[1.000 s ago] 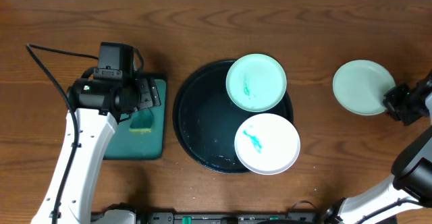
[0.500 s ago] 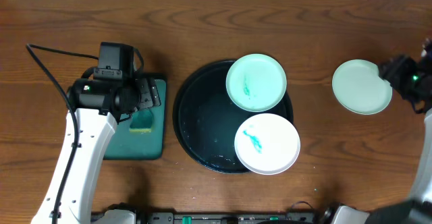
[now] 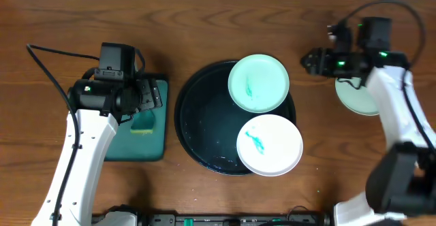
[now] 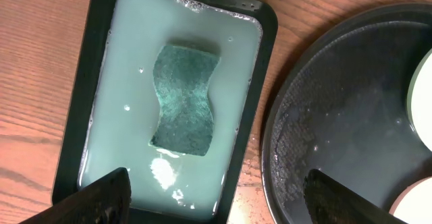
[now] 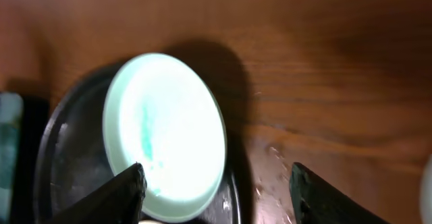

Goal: Clean dirty plates on tray and stack at the side
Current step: 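Release the plate and move right gripper to the next green plate's rim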

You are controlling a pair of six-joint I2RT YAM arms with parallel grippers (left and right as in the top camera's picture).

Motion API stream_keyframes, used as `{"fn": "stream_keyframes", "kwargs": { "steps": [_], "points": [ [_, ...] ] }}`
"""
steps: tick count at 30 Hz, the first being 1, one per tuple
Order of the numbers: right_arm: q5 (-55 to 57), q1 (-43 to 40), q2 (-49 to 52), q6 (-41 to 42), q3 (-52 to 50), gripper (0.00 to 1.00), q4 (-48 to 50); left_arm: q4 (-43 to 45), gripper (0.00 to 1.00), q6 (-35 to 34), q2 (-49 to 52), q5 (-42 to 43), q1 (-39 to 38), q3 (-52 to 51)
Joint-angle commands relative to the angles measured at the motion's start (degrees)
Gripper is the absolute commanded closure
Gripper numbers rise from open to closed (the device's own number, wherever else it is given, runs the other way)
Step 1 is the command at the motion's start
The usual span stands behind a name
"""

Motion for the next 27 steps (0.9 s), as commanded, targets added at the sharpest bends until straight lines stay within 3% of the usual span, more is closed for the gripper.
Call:
{"fn": "stream_keyframes", "kwargs": {
  "steps": [1, 17, 22, 25, 27],
  "points": [
    [-1.46, 2.84, 5.6, -1.44, -0.31, 0.35, 2.64, -0.37, 0.18, -0.52, -0.55, -0.24, -0.13, 0.15],
    [-2.12, 8.07, 18.43, 5.07, -0.31, 0.4, 11.78, -0.55, 0.18, -0.52, -0.55, -0.26, -0.13, 0.15],
    [-1.29, 8.07, 18.56, 6.8, -0.31, 0.57, 12.68, -0.57, 0.18, -0.52, -0.55, -0.24, -0.13, 0.15],
    [-1.29, 8.02, 18.56, 7.82, -0.31, 0.79, 12.83, -0.72, 0.18, -0.52, -0.55, -0.24, -0.13, 0.15],
    [-1.31, 8.02, 18.56, 8.68, -0.31, 0.85, 12.81, -0.72, 0.18, -0.52, -0.55, -0.24, -0.13, 0.15]
  ]
}}
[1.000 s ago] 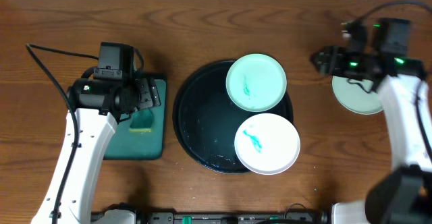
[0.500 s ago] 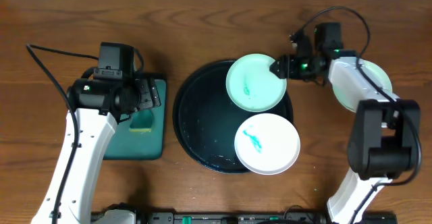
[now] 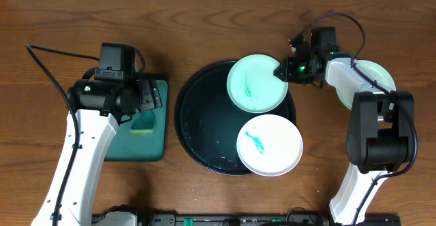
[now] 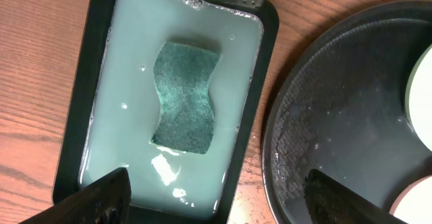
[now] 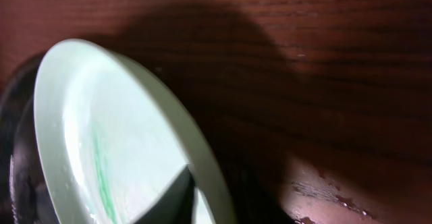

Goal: Clean dirty plates on tray and stack at the side

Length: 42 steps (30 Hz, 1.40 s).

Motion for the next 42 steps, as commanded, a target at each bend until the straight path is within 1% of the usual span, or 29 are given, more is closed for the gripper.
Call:
{"fn": "stream_keyframes", "kwargs": {
  "steps": [1, 4, 8, 12, 16, 22, 24, 27, 29, 32, 36, 41, 42],
  "points": [
    [-0.26, 0.17, 0.24, 2.01, -0.2, 0.87, -0.09, -0.31, 0.18, -0.52, -0.55, -0.24, -0.13, 0.15],
    [-0.26, 0.17, 0.24, 2.23, -0.2, 0.9, -0.24, -0.31, 0.18, -0.52, -0.55, -0.24, -0.13, 0.15],
    [-0.28, 0.24, 0.24, 2.73, -0.2, 0.99, -0.9, -0.31, 0.18, -0.52, -0.55, -0.24, -0.13, 0.15],
    [-0.31, 0.24, 0.13, 3.52, -0.2, 0.99, -2.05, -0.28, 0.18, -0.52, -0.55, -0.24, -0.13, 0.15],
    [-0.31, 0.44, -1.29, 3.48, -0.2, 0.99, -5.95, -0.26, 0.18, -0.52, -0.55, -0.26, -0.13, 0.15],
    [-0.7, 3.52, -7.43, 2.71, -0.2, 0.99, -11.69, -0.35, 0.18, -0.52, -0.55, -0.26, -0.13, 0.15],
    [-0.31, 5.29, -8.68, 4.85, -0.2, 0.99, -13.07, -0.52, 0.2, -0.5, -0.55, -0.28, -0.13, 0.15],
    [0.35, 8.41, -8.55, 7.93, -0.22, 0.99, -14.14, -0.52, 0.28, -0.52, -0.24, -0.31, -0.13, 0.15],
    [3.21, 10.58, -7.61, 9.9, -0.22, 0.99, -14.14, -0.5, 0.32, -0.52, 0.24, -0.28, -0.13, 0.13],
    [5.64, 13.46, -5.62, 10.36, -0.22, 0.99, -13.66, -0.26, 0.37, -0.52, 1.09, -0.33, -0.13, -0.13],
    [7.15, 15.91, -2.93, 10.36, -0.22, 0.99, -11.78, 0.17, 0.37, -0.5, 3.1, -0.33, -0.11, -0.28],
    [7.04, 15.47, -2.32, 10.36, -0.22, 0.99, -9.99, 3.52, 0.37, -0.5, 7.32, -3.65, 0.11, -0.28],
    [7.04, 15.15, -2.32, 10.36, -0.22, 0.99, -9.62, 5.11, 0.37, -0.52, 9.62, -3.74, 0.66, -0.28]
  ]
}}
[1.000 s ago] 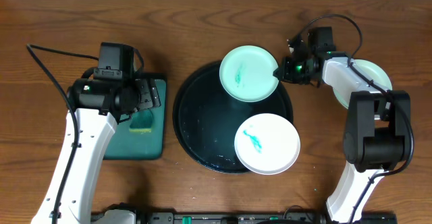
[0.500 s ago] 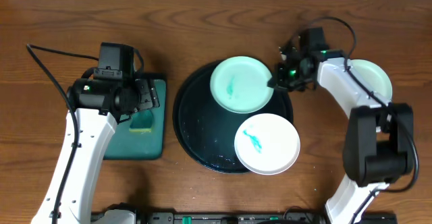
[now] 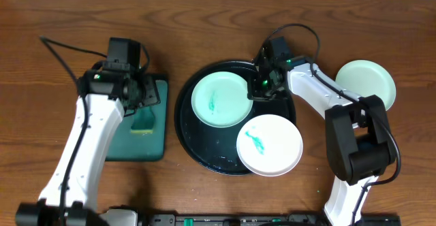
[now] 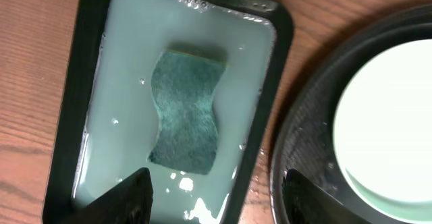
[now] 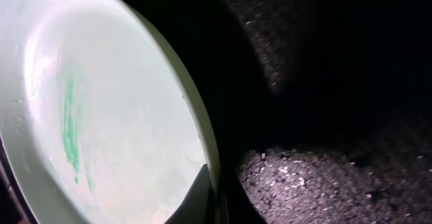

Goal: Clean dirty plates on tray and stack at the side

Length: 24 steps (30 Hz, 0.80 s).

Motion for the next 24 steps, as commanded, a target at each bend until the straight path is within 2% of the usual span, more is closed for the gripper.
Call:
{"fn": "stream_keyframes", "kwargs": {
  "steps": [1, 4, 9, 17, 24],
  "points": [
    [0.39, -0.9, 0.02, 0.94, 0.0, 0.99, 0.92, 2.32, 0.39, -0.28, 5.03, -2.47, 1.01, -0.28],
    [0.35, -0.9, 0.02, 0.96, 0.0, 0.99, 1.2, 2.97, 0.44, -0.31, 8.7, -2.32, 2.58, -0.28],
    [0.35, -0.9, 0.02, 0.96, 0.0, 0.99, 1.25, 2.73, 0.47, -0.26, 12.63, -1.53, 5.57, -0.81],
    [0.35, -0.9, 0.02, 0.96, 0.0, 0.99, 1.2, 7.8, 0.48, 0.81, 13.99, 3.56, 6.03, -5.86],
    [0.28, -0.9, 0.02, 0.96, 0.0, 0.99, 0.63, 12.61, 0.52, 0.79, 14.27, 3.54, 6.14, -10.56]
  ]
}}
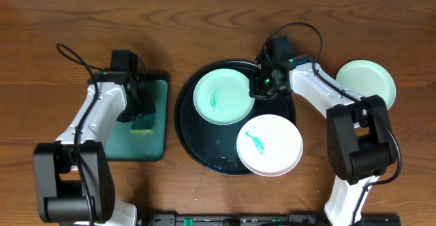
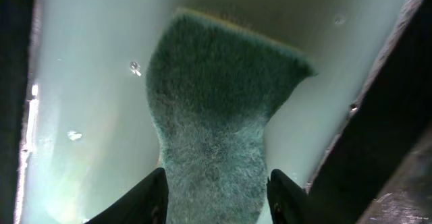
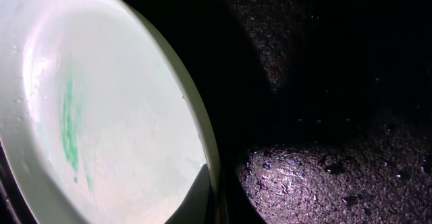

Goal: Clean dirty plates on tray and stack at the side

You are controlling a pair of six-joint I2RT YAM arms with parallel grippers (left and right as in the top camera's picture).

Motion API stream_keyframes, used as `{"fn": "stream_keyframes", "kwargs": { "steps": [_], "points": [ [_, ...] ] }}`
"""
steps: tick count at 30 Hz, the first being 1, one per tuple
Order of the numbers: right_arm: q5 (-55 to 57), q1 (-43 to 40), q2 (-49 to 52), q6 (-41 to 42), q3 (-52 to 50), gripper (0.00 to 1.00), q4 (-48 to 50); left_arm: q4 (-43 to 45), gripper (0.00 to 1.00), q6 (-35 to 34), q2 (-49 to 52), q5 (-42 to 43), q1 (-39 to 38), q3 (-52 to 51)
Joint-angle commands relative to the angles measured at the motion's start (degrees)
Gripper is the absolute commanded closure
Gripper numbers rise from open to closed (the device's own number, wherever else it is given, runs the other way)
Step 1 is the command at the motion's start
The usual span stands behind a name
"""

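Note:
A pale green plate (image 1: 221, 95) with a green smear lies in the upper left of the round black tray (image 1: 197, 144). My right gripper (image 1: 261, 86) is shut on its right rim; the right wrist view shows that plate (image 3: 101, 116) with one finger (image 3: 199, 197) over its edge. A white plate (image 1: 269, 144) with a blue-green smear sits at the tray's lower right. My left gripper (image 1: 139, 103) is low over the green sponge (image 2: 219, 129). It is open, with fingers (image 2: 145, 200) close on either side of the sponge.
The sponge lies in cloudy water in a rectangular black tray (image 1: 160, 144) left of the round tray. A clean pale green plate (image 1: 366, 83) rests on the wooden table at the far right. Cables trail from both arms.
My left gripper has come down close to the sponge, and its fingers stand nearer together on both sides of it. The right gripper still holds the green plate's rim, almost unmoved.
At first the green plate sat at the tray's upper right and my right gripper was open over the table beside it. Then the gripper was at the plate's rim. Later the plate lay further left in the tray, still held. The left gripper hovered over the sponge, now low.

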Motion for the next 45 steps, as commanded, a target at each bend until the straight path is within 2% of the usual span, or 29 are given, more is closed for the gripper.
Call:
{"fn": "stream_keyframes", "kwargs": {
  "steps": [1, 7, 9, 11, 13, 14, 19, 23, 25, 28, 30, 38, 45],
  "points": [
    [-0.48, -0.09, 0.02, 0.57, 0.0, 0.99, -0.31, 1.86, 0.52, 0.33, 0.81, 0.61, 0.09, -1.75],
    [-0.76, -0.09, 0.02, 0.57, 0.0, 0.99, -1.27, 3.89, 0.53, 0.33, 2.95, 0.63, 0.09, -1.84],
    [-0.76, -0.09, 0.02, 0.57, 0.02, 0.99, -1.7, 4.46, 0.57, 0.37, 4.09, 0.59, 0.09, -1.84],
    [-0.76, -0.07, 0.02, 0.55, 0.0, 0.99, -1.92, 5.38, 0.67, 0.39, 5.14, 0.57, 0.09, -1.84],
    [-0.79, -0.07, 0.02, 0.57, 0.0, 0.99, -2.14, 6.19, 0.87, 0.35, 5.97, 0.59, 0.09, -1.84],
    [-0.76, -0.07, 0.02, 0.55, 0.0, 0.99, -2.62, 6.75, 0.93, 0.33, 6.34, 0.61, 0.09, -1.84],
    [-0.76, -0.09, 0.02, 0.52, 0.0, 0.99, -3.63, 7.93, 0.93, 0.48, 6.19, 0.9, 0.09, -1.84],
    [-0.76, -0.07, 0.02, 0.52, 0.0, 0.99, -3.65, 7.69, 0.93, 9.44, 6.14, 8.94, 0.09, -1.84],
    [-0.76, -0.07, 0.02, 0.52, 0.0, 0.99, -3.69, 7.48, 0.93, 8.59, 6.01, 9.77, 0.09, -1.79],
    [-0.74, -0.07, 0.02, 0.52, 0.0, 0.99, -3.67, 6.25, 0.93, 3.43, 4.98, 8.55, 0.37, -1.51],
    [-0.74, -0.07, 0.02, 0.55, 0.0, 0.99, -3.69, 5.97, 0.93, 3.3, 3.02, 7.98, 0.35, -1.51],
    [-0.74, -0.09, 0.02, 0.52, 0.0, 0.99, -4.09, 5.66, 0.93, 2.32, -13.77, -0.76, 0.22, -1.51],
    [-0.72, -0.07, 0.02, -0.98, 0.0, 0.99, -4.2, 7.45, 0.93, 8.85, -29.81, -0.96, -0.76, -1.51]
  ]
}}
